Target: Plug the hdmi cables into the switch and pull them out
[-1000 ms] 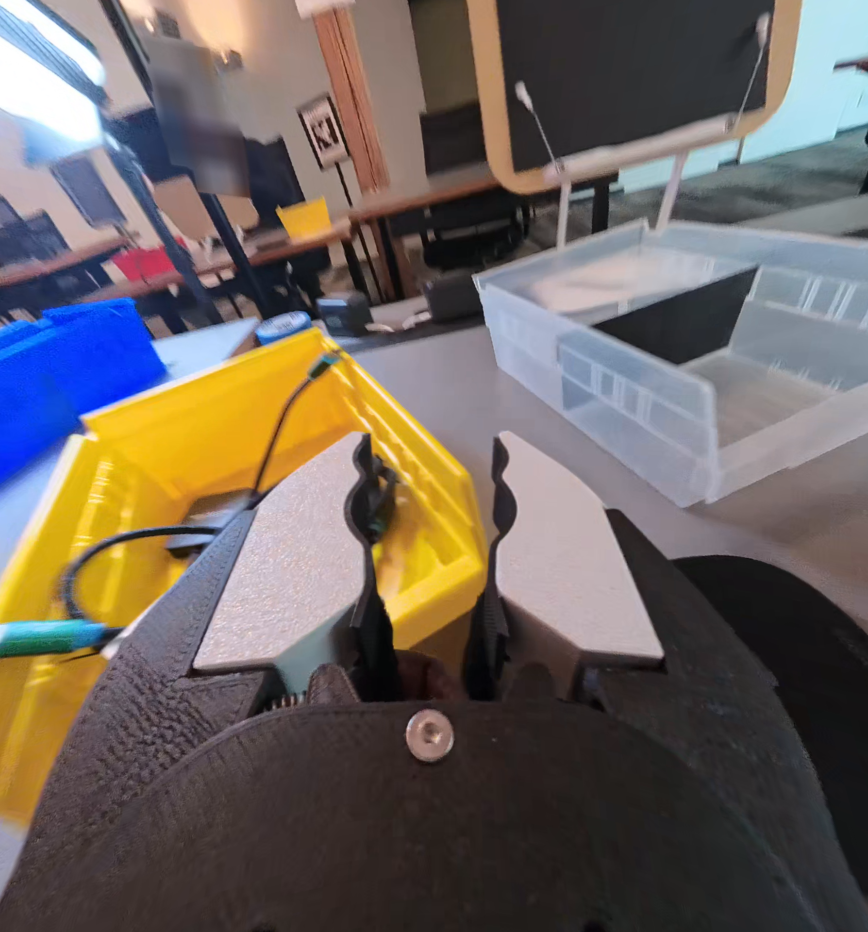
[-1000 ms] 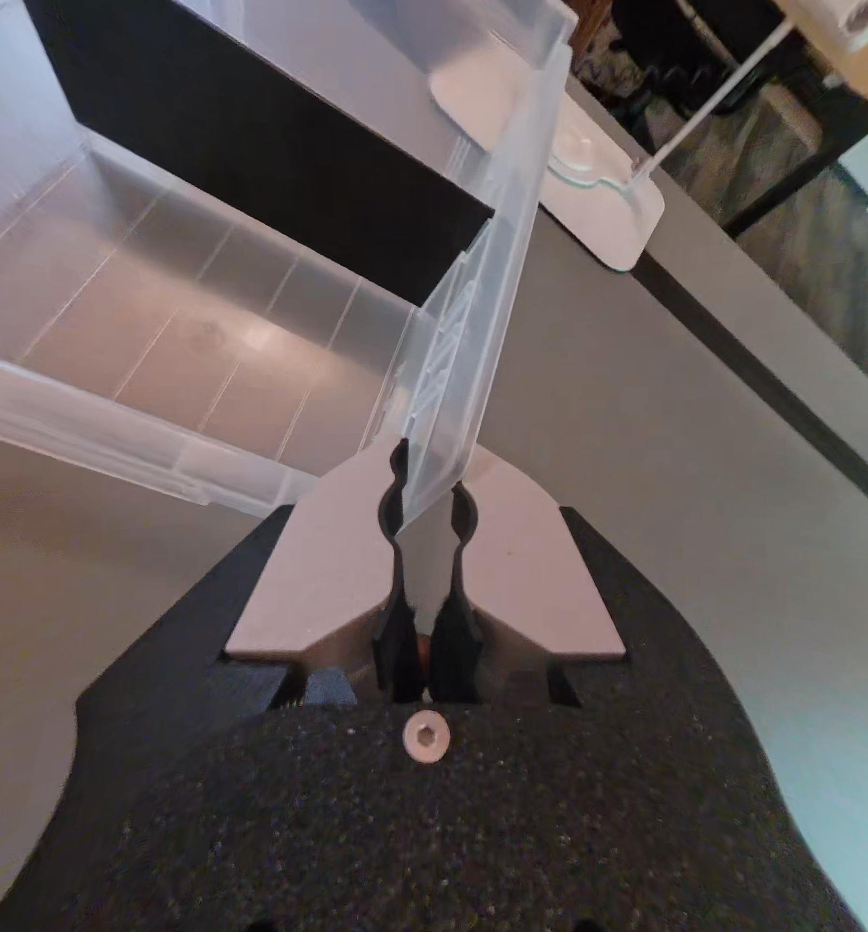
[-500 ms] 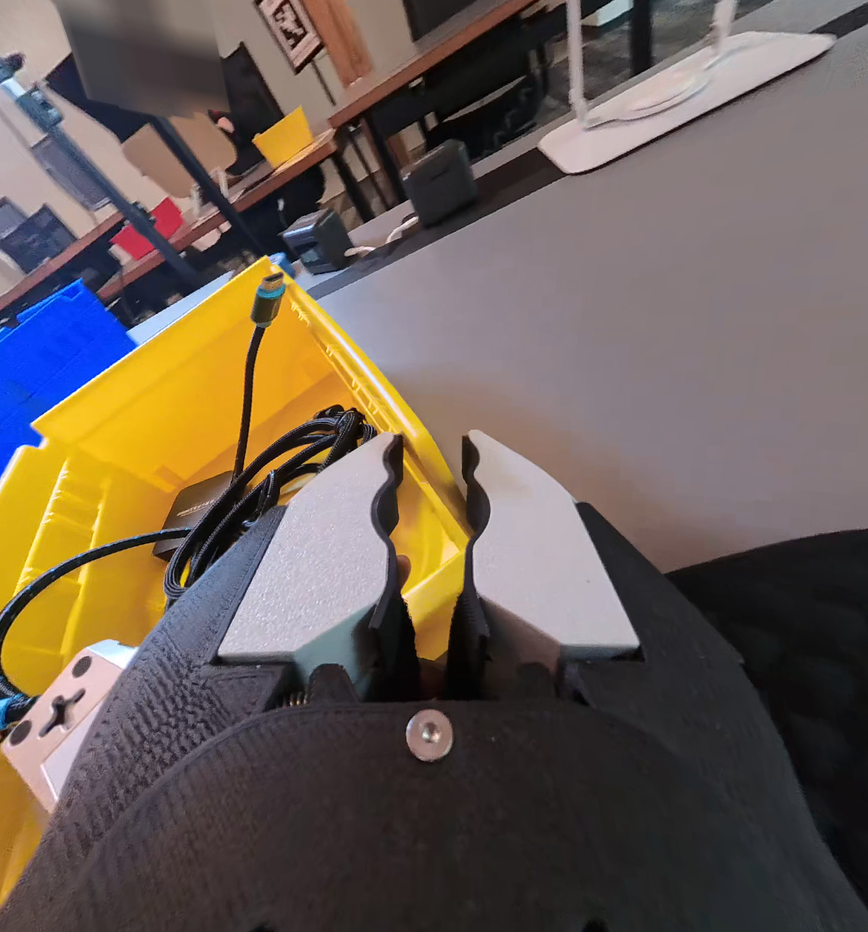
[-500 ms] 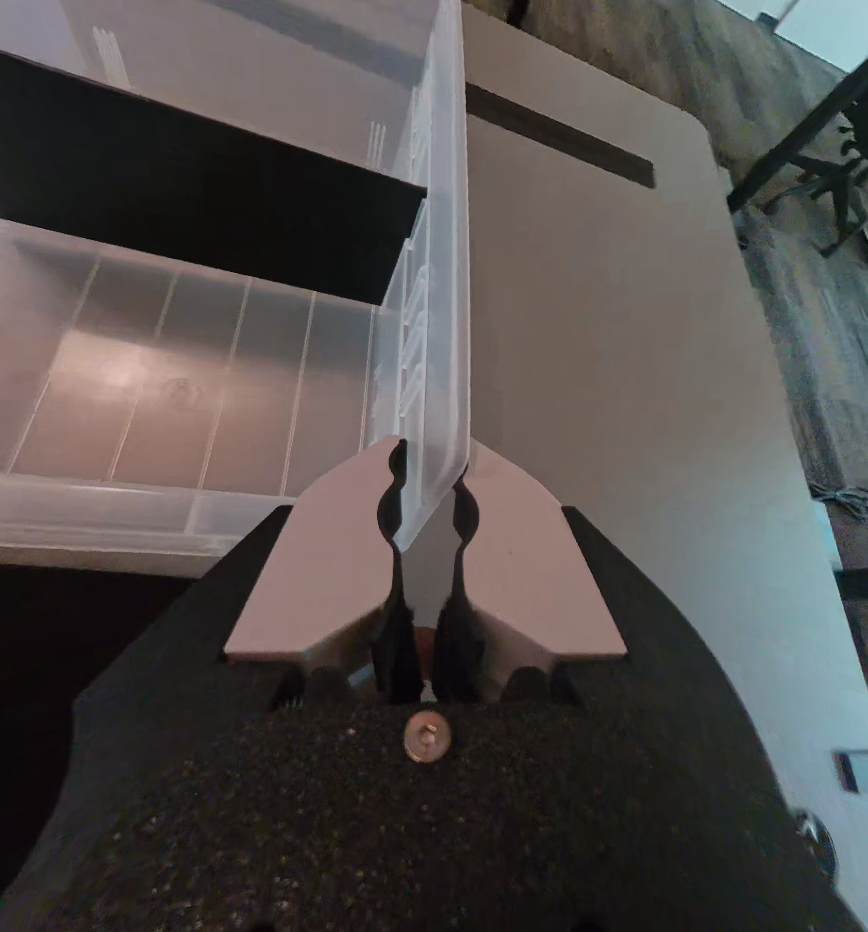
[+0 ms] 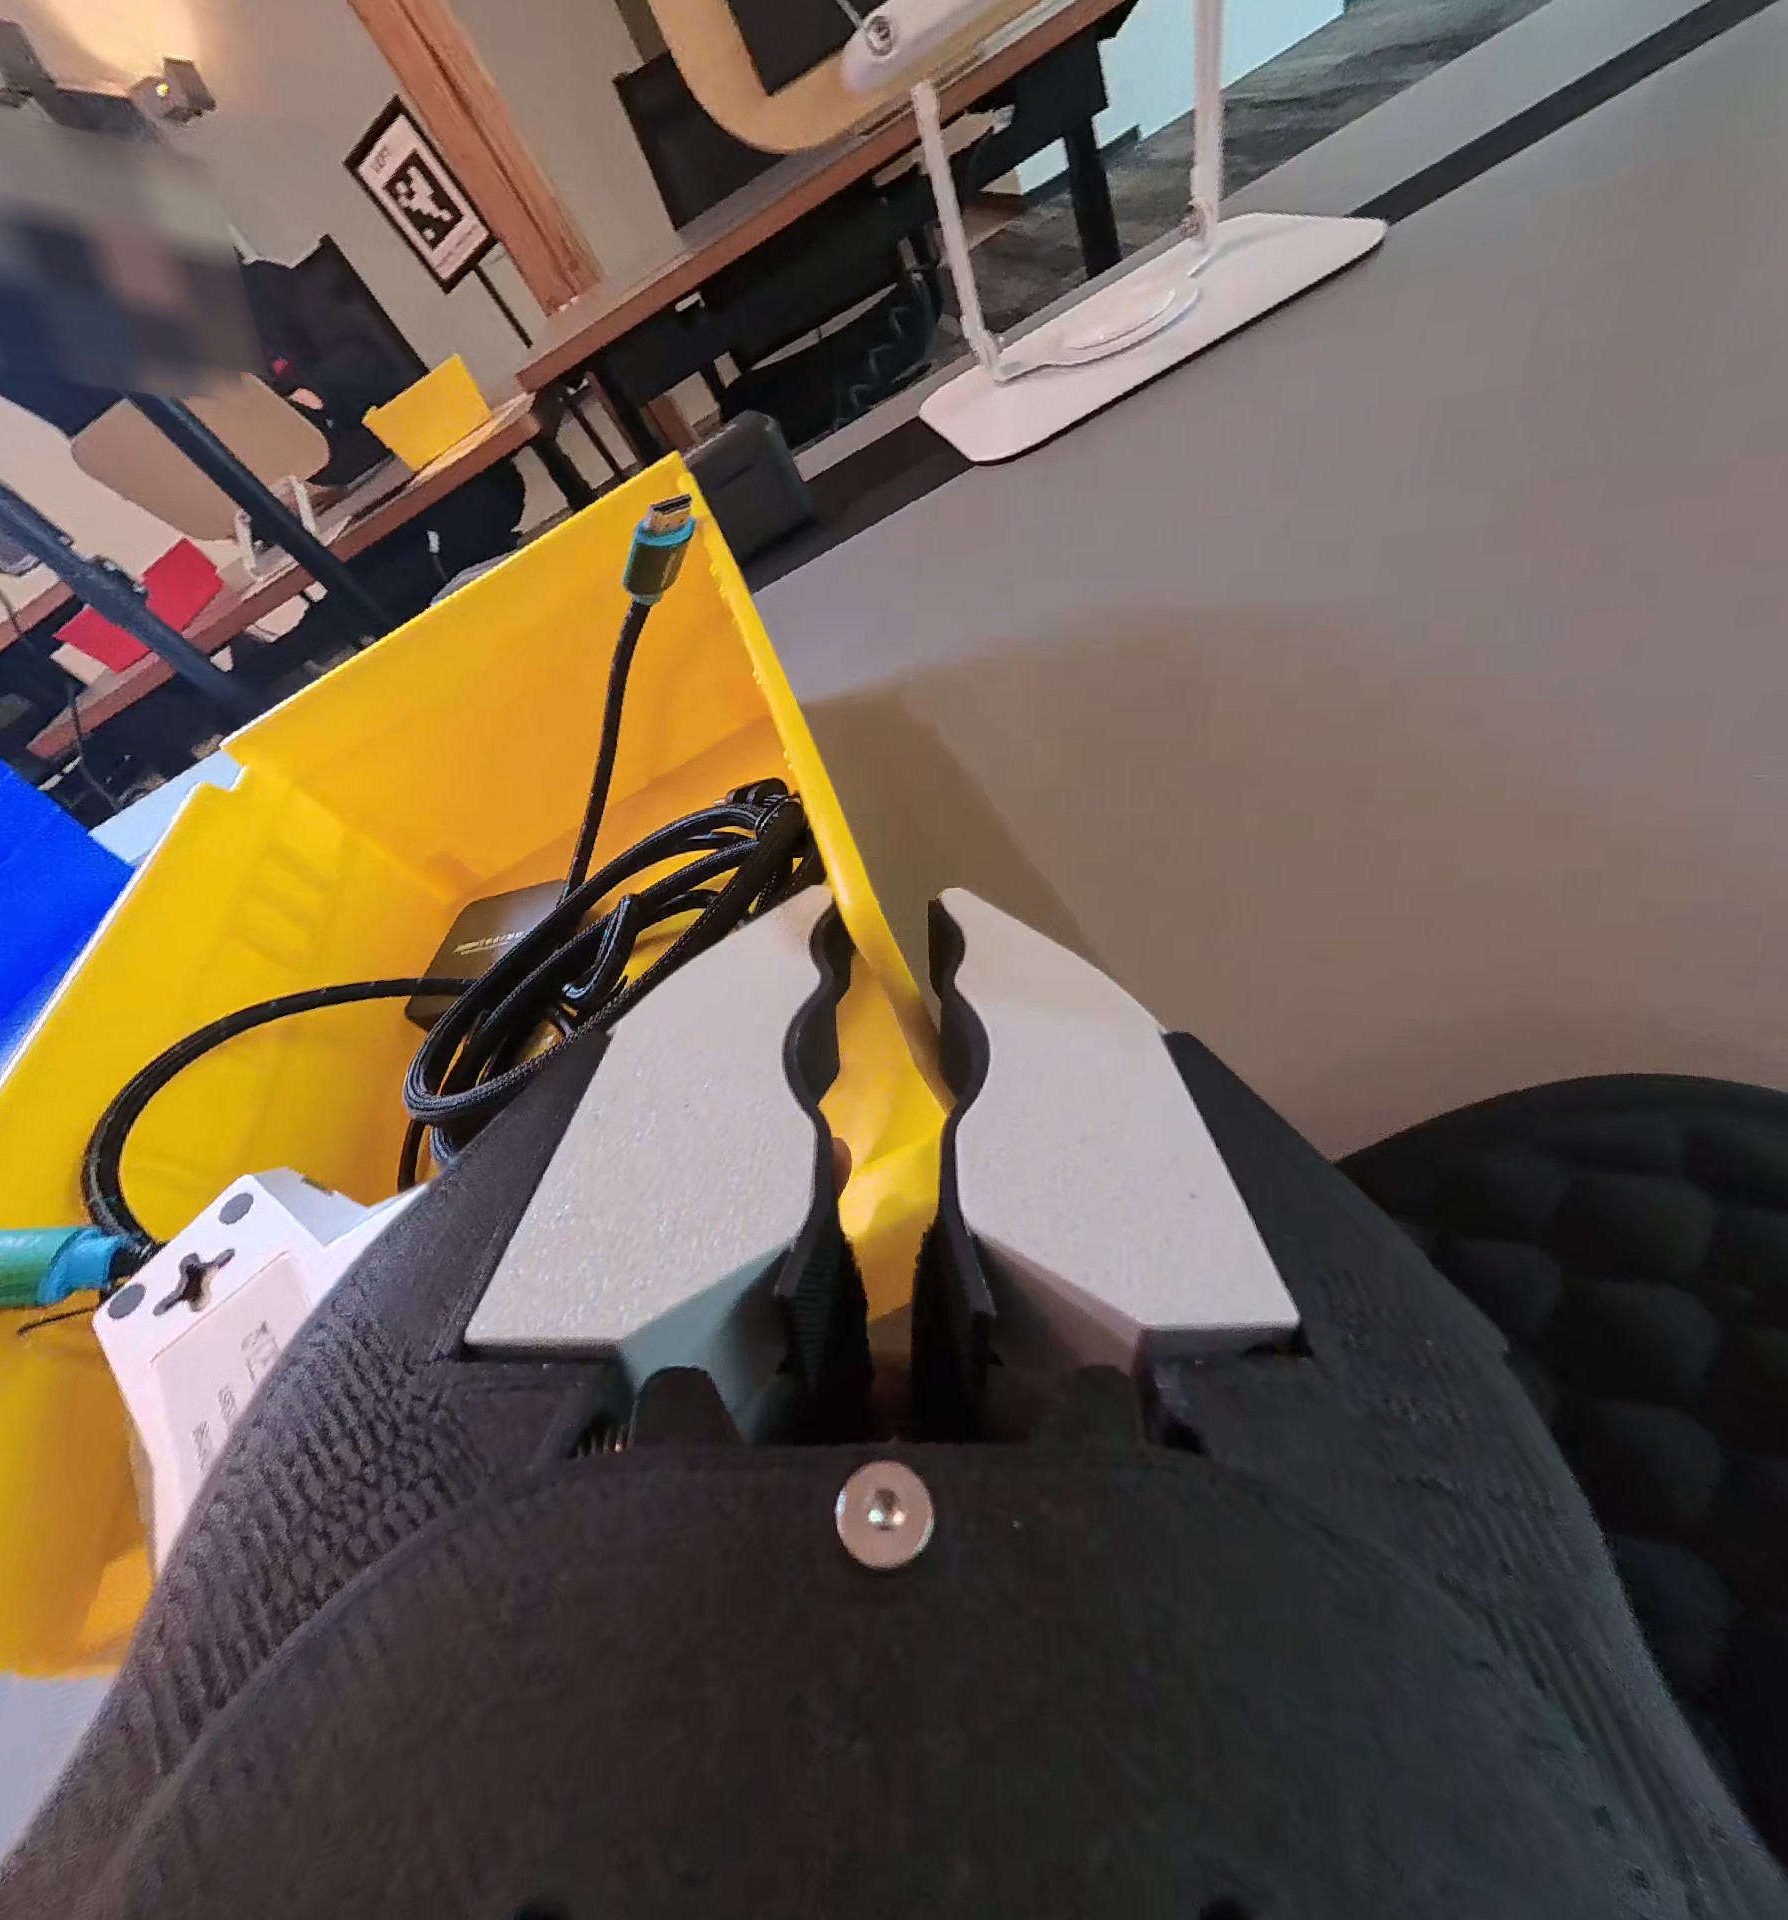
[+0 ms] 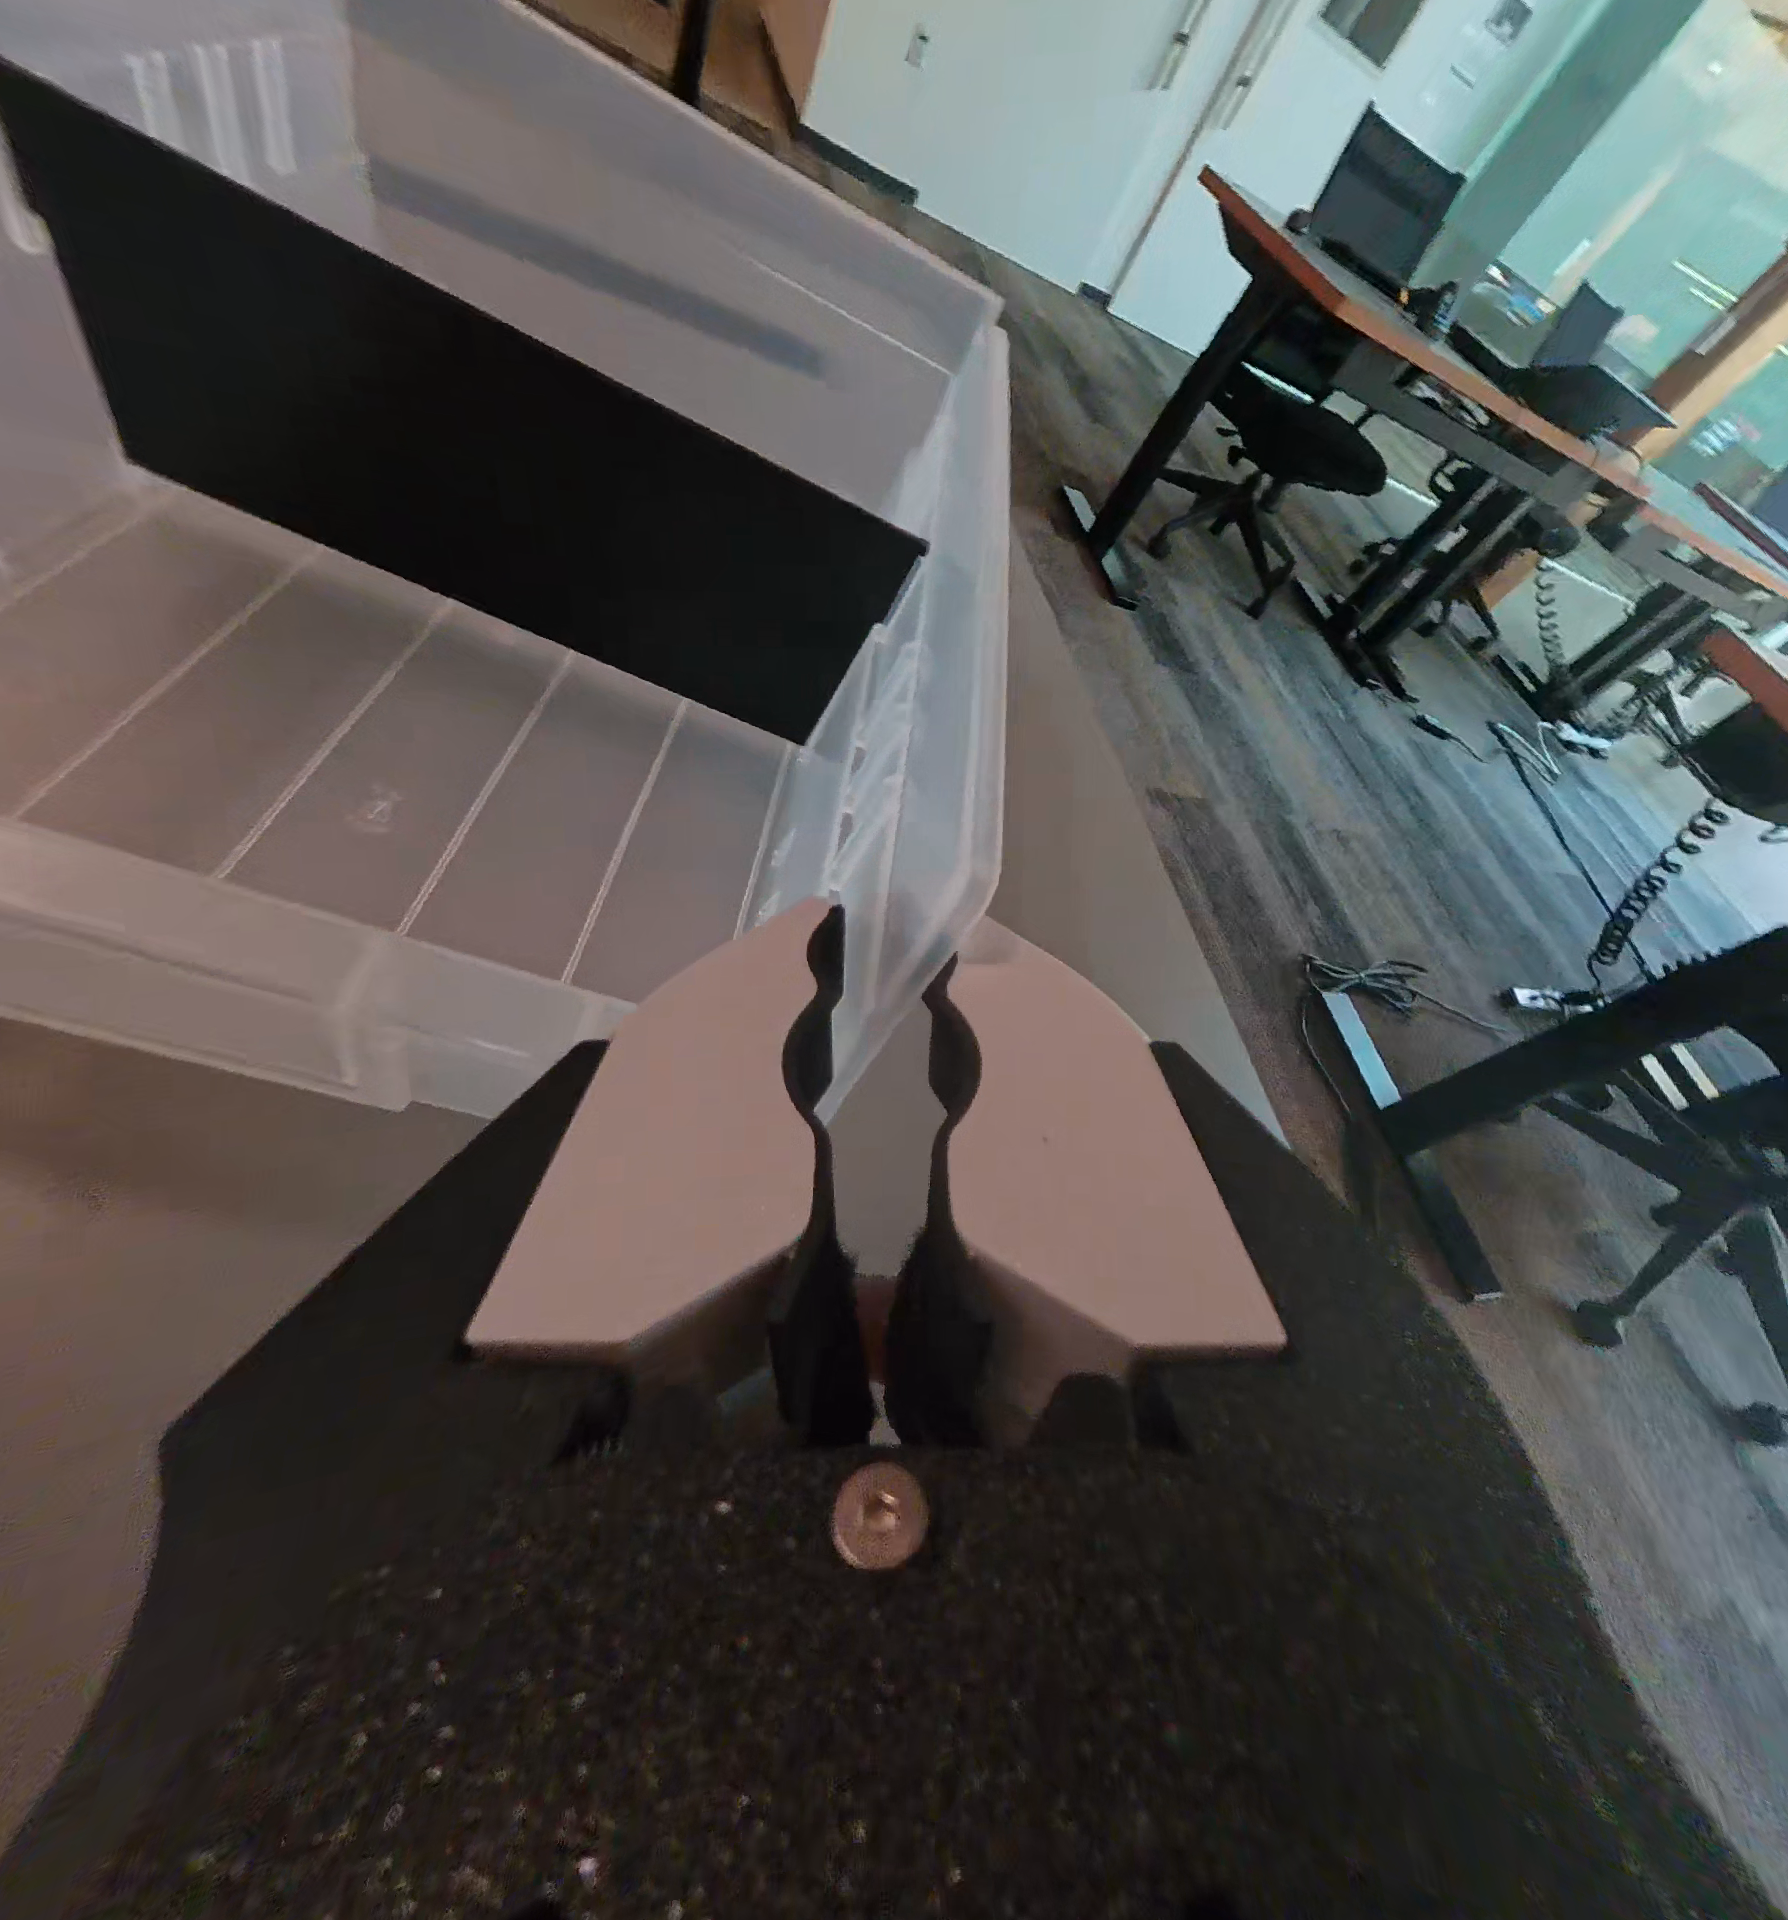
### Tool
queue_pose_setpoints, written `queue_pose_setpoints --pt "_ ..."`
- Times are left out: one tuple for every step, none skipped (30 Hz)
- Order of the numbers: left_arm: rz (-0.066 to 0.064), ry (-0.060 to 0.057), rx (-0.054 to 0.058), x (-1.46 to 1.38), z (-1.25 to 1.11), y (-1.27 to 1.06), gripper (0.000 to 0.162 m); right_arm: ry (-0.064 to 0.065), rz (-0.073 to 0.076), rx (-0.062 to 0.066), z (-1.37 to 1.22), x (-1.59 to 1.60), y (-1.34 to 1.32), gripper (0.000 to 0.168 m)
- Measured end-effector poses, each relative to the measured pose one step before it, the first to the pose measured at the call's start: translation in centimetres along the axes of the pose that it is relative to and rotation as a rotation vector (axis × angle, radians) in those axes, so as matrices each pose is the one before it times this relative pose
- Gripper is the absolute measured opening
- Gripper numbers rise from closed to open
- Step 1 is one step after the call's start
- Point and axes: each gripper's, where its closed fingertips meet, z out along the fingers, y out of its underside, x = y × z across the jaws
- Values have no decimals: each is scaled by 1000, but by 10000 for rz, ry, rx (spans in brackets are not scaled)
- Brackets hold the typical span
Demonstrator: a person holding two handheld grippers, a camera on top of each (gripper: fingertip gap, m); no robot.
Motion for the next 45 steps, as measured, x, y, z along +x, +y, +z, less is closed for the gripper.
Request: queue_pose_setpoints --pt "-52 -234 -72 -299 65 119 14 409 151 -94 -14 741 365 15" --pt "-46 -320 -88 -409 60 134 14 470 199 -94 -40 818 331 18" --pt "-36 -351 -96 -437 75 153 14 502 279 -145 -54 872 365 22" --pt "-34 -315 -72 -391 70 118 14 495 342 -158 -53 861 392 26" --pt "-37 -237 -54 -269 59 83 14 456 411 -162 -57 828 349 28" --pt "31 -129 -14 -107 16 15 13 279 279 -173 -107 581 326 28" --pt "111 1 29 111 -18 -42 14 148 119 -85 -208 412 160 32" --pt "178 131 50 309 -44 -64 15 31 85 130 -375 226 -271 40" --pt "153 17 32 150 -38 -48 20 56 225 374 -584 236 -767 46" --pt "81 -54 73 21 -60 -100 22 113 444 598 -774 285 -1276 47" --pt "29 -33 125 -8 -106 -179 24 1 611 815 -866 34 -1799 47" --pt "-88 -13 158 -83 -152 -257 26 -299 658 1033 -885 -550 -2320 47" --pt "-229 53 176 -103 -196 -301 29 -596 646 1186 -829 -1206 -2658 47" --pt "-375 178 184 -74 -255 -366 31 -844 583 1227 -662 -1810 -2774 47" --pt "-515 239 185 -113 -343 -472 34 -1078 475 1154 -460 -2402 -2615 46" --pt "-539 222 191 -257 -440 -600 37 -1283 386 1025 -215 -2899 -2296 43" --pt "-369 98 199 -525 -554 -710 39 -1430 312 875 60 -3240 -1854 39" --pt "-135 -115 180 -885 -660 -748 41 -1448 270 706 363 -3292 -1323 36" --pt "55 -326 118 -1240 -732 -652 41 -1328 301 525 644 -3063 -726 34" --pt "203 -398 23 -1369 -730 -435 42 -1206 329 363 848 -2739 -145 34" --pt "306 -335 -93 -1294 -676 -107 43 -1066 356 199 980 -2405 410 33" --pt "412 -165 -263 -1023 -568 329 47 -925 355 63 1040 -2044 954 33" --pt "580 78 -462 -631 -444 846 51 -809 343 -80 1061 -1744 1453 33" --pt "731 246 -586 -265 -322 1239 56 -724 356 -299 1050 -1518 1918 33" --pt "947 295 -561 15 -186 1401 66 -650 318 -382 1025 -1337 2114 33" --pt "1238 112 -506 76 -75 1474 75 -561 232 -343 957 -1166 2062 34" --pt "1586 -317 -497 -163 11 1460 77 -379 217 -200 858 -861 1796 34" --pt "1830 -614 -523 -238 126 1399 76 -204 313 -91 766 -554 1454 34" --pt "1569 -689 -511 -153 292 1199 73 -381 201 -554 643 -756 1153 36" --pt "883 -418 -325 239 455 790 71 -666 -316 -840 386 -1066 919 39" --pt "281 -16 -38 730 481 302 71 -110 -402 -480 239 -237 561 39" --pt "58 78 205 767 395 -100 71 350 -177 -58 73 444 254 39" --pt "40 -143 279 333 313 -261 69 285 114 127 -79 450 85 39" --pt "58 -406 202 -182 290 -193 64 45 240 99 -154 202 -26 39" --pt "98 -407 122 -276 278 -91 61 56 196 124 -194 286 -195 39" --pt "175 -146 61 46 321 -4 60 184 140 220 -205 448 -339 38" --pt "275 96 10 375 357 83 60 229 149 237 -210 490 -317 38" --pt "354 74 -25 313 363 135 60 211 165 181 -185 428 -231 37" --pt "419 -106 6 26 293 87 56 179 132 111 -148 365 -140 36" --pt "466 -23 77 82 144 -26 51 137 65 49 -95 274 -69 36" --pt "342 48 118 77 -16 -92 48 100 4 0 -52 185 8 36" --pt "106 86 79 -2 -81 -39 48 75 -21 -40 -25 127 78 36" --pt "-25 162 104 10 -163 -95 48 48 -24 -82 22 80 151 36" --pt "-10 209 136 28 -253 -173 48 23 -18 -119 53 39 215 36" --pt "-8 244 132 31 -301 -210 48 -4 -14 -154 79 -9 259 36"
